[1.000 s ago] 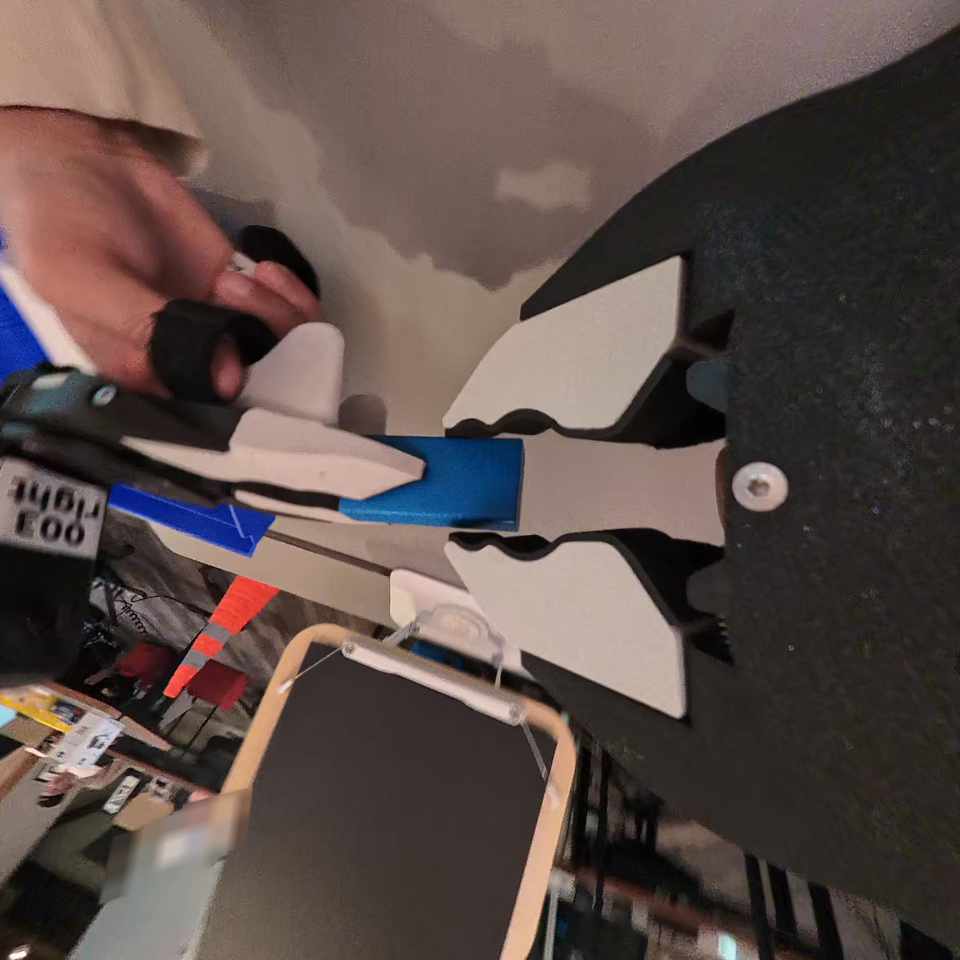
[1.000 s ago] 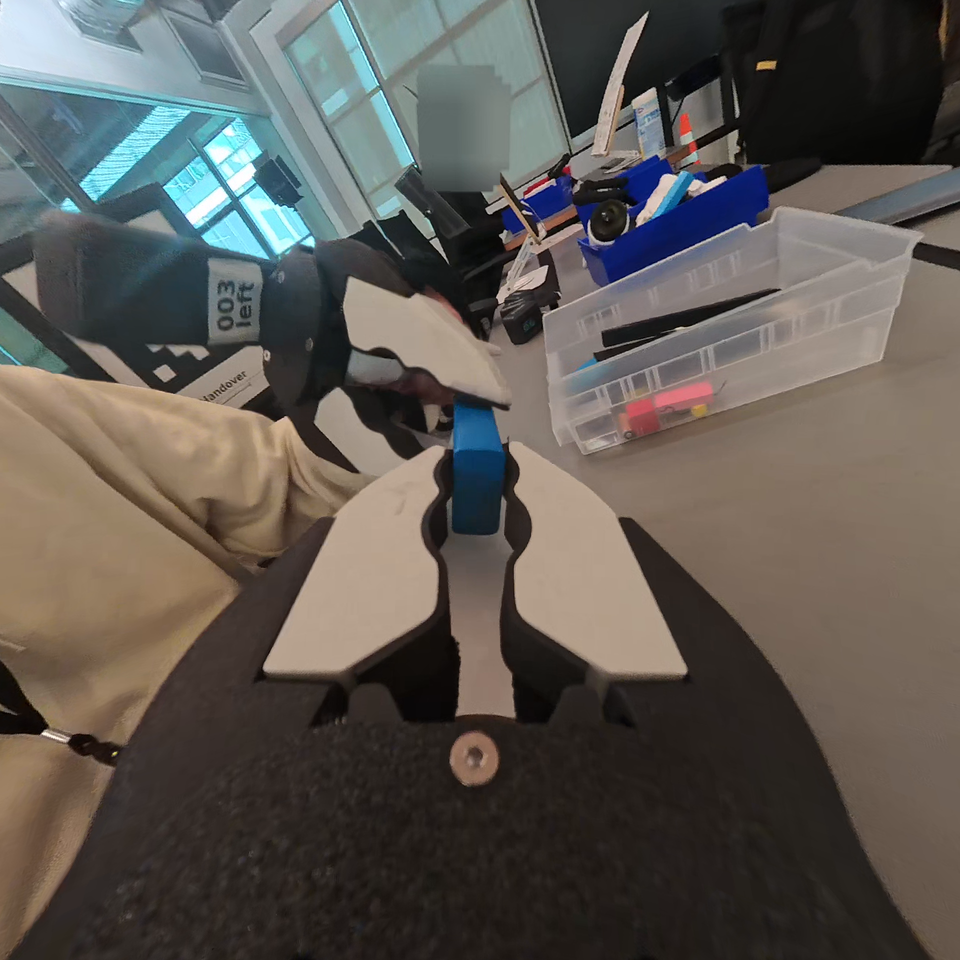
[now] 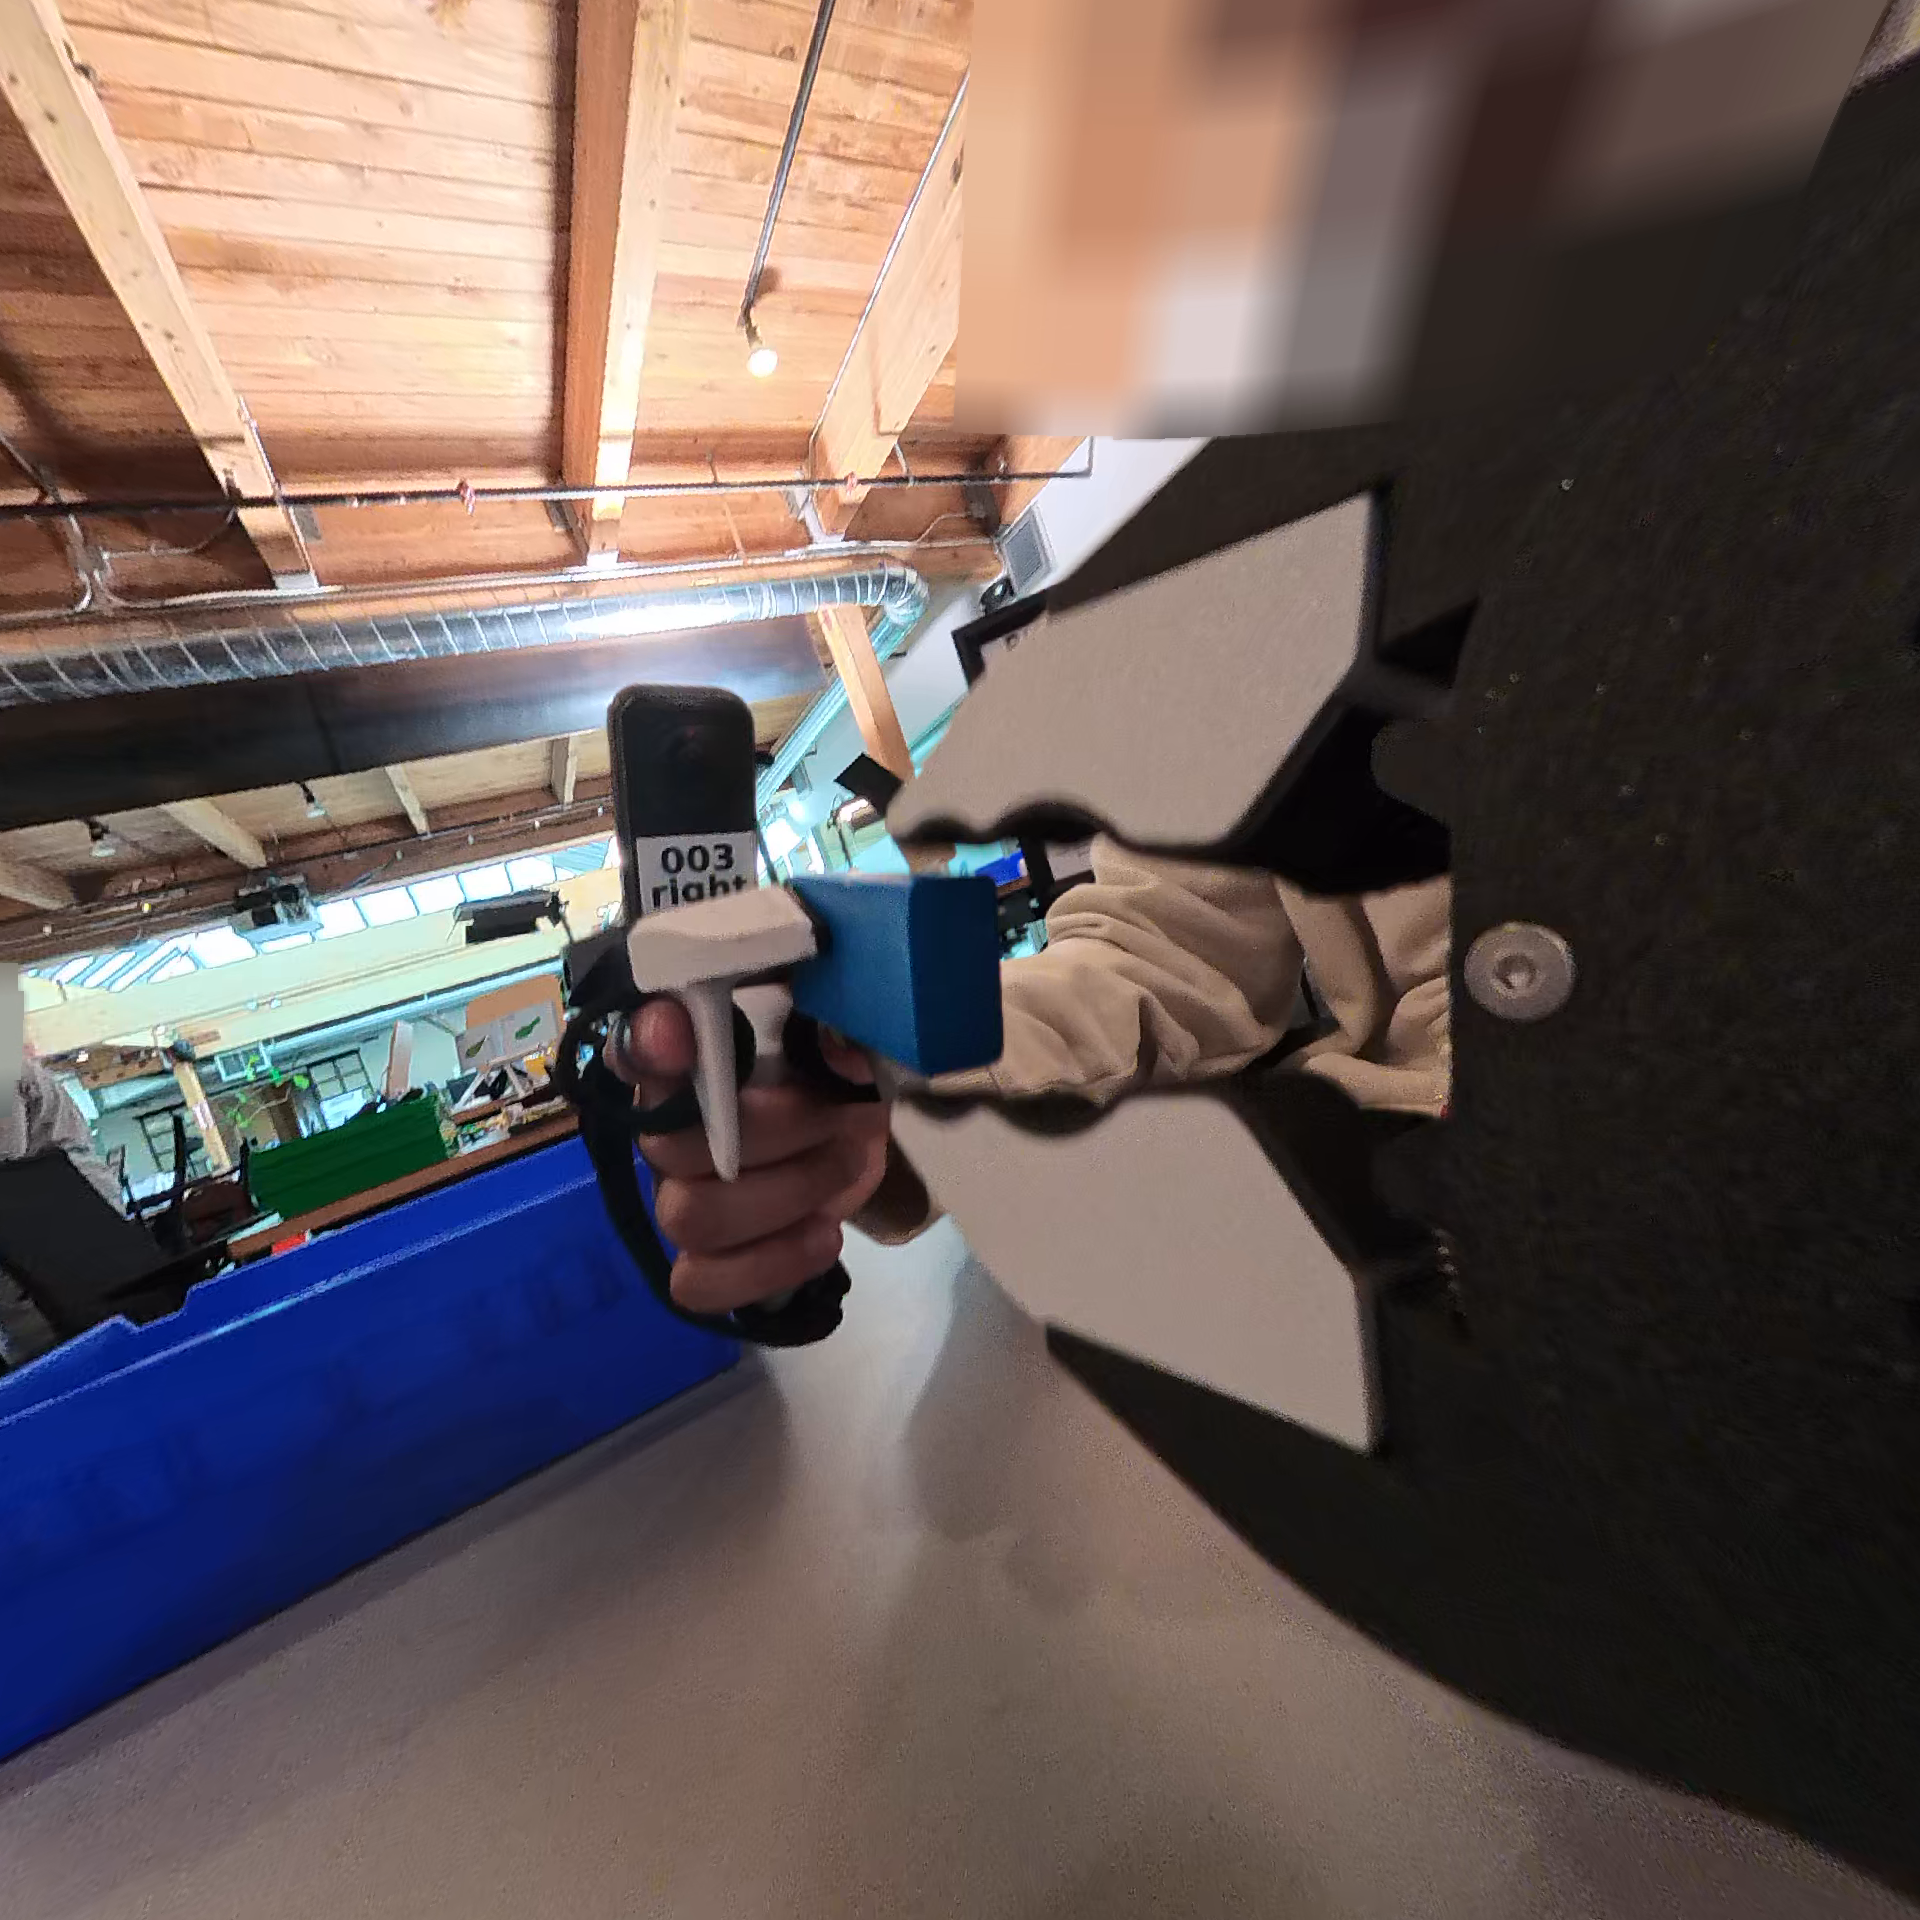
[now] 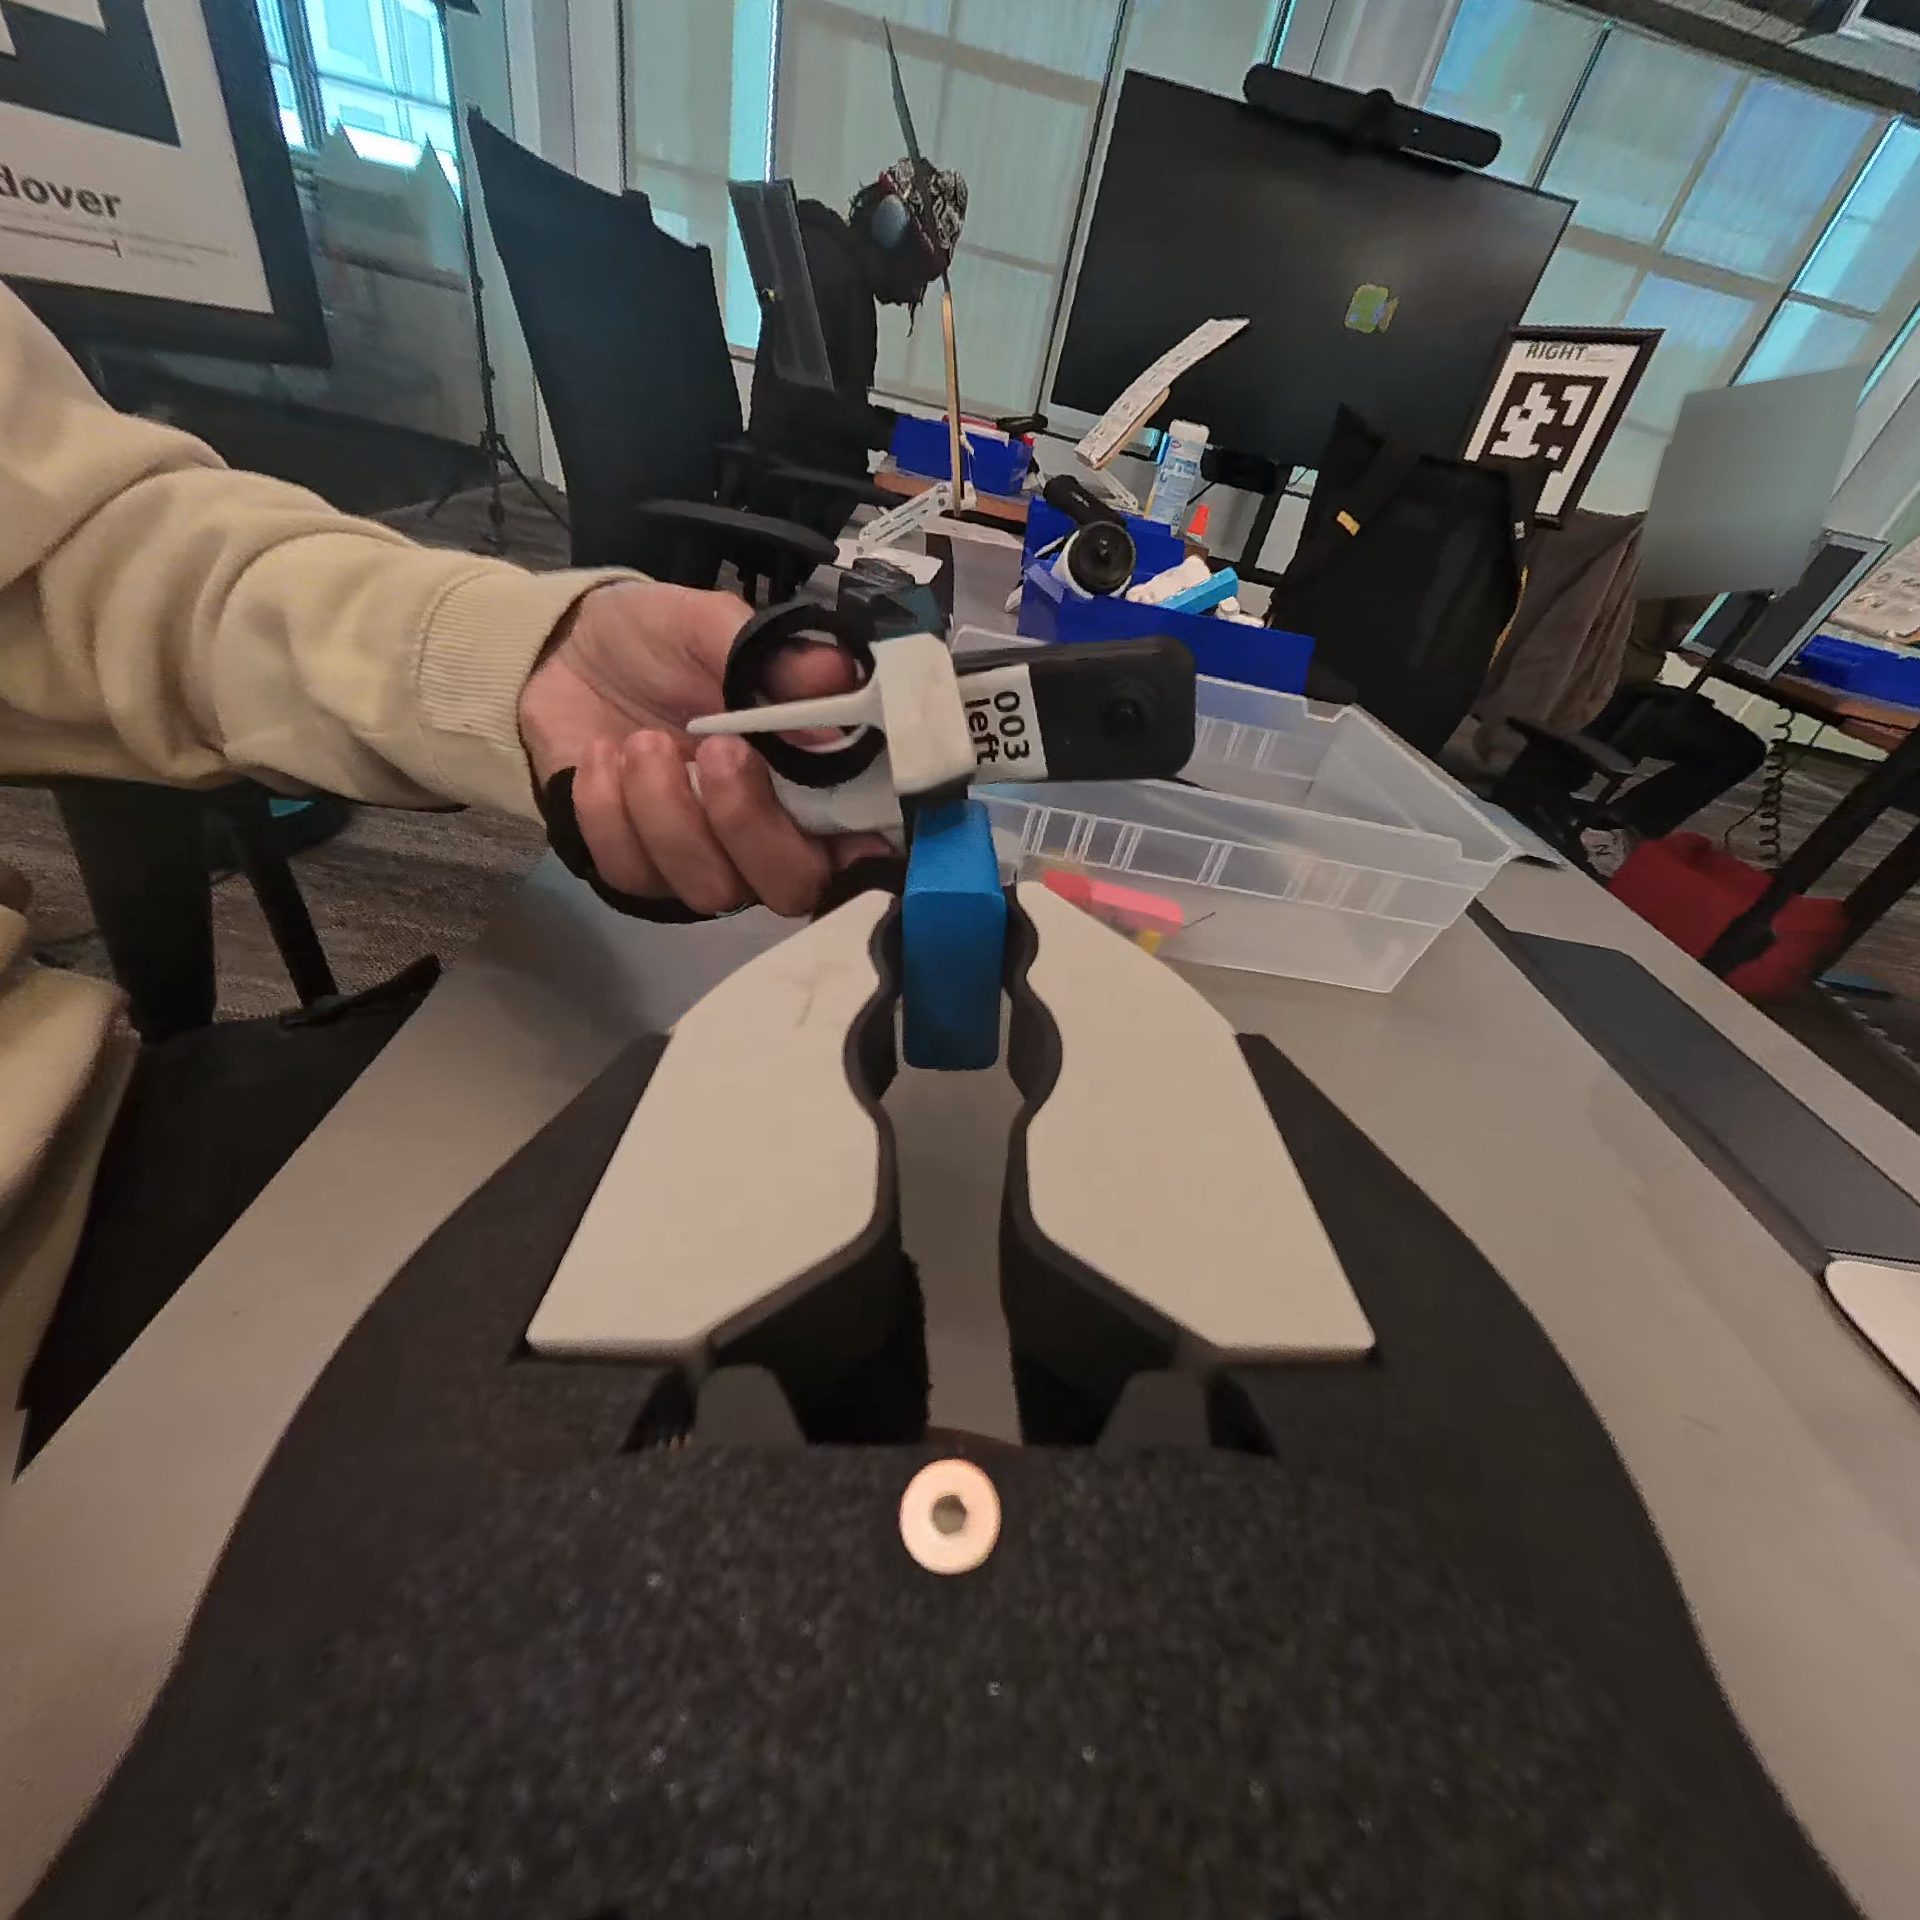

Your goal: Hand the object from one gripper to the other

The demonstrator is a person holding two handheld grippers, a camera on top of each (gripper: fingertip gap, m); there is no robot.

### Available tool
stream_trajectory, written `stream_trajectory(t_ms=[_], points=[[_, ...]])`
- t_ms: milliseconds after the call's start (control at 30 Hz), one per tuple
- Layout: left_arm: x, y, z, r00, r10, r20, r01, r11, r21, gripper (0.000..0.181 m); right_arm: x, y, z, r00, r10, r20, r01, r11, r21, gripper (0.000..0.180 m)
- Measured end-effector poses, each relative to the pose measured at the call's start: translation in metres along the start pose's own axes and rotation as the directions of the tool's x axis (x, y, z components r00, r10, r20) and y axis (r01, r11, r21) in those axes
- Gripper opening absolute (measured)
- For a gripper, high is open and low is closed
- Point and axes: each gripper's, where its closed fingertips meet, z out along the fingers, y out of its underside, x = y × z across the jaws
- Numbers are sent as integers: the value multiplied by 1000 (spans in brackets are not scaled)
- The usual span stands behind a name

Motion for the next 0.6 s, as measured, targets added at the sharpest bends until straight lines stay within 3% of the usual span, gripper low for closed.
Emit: stream_trajectory(t_ms=[33,233,367,500,600], points=[[0,1,0,1000,-5,-9,5,1000,-5,34,0,3,1,1000,-12,-2,12,1000,-17,17],[-6,-1,-3,1000,20,6,-20,1000,15,34,-1,13,2,997,70,19,-69,995,-71,19],[-7,-15,-13,969,210,127,-218,975,53,34,8,18,-5,957,291,14,-289,953,-96,49],[-3,-32,-29,827,489,279,-521,852,50,34,37,26,-13,798,600,-58,-601,799,-17,49],[4,-36,-34,739,596,313,-639,768,45,34,35,17,-4,612,787,74,-790,605,96,61]])
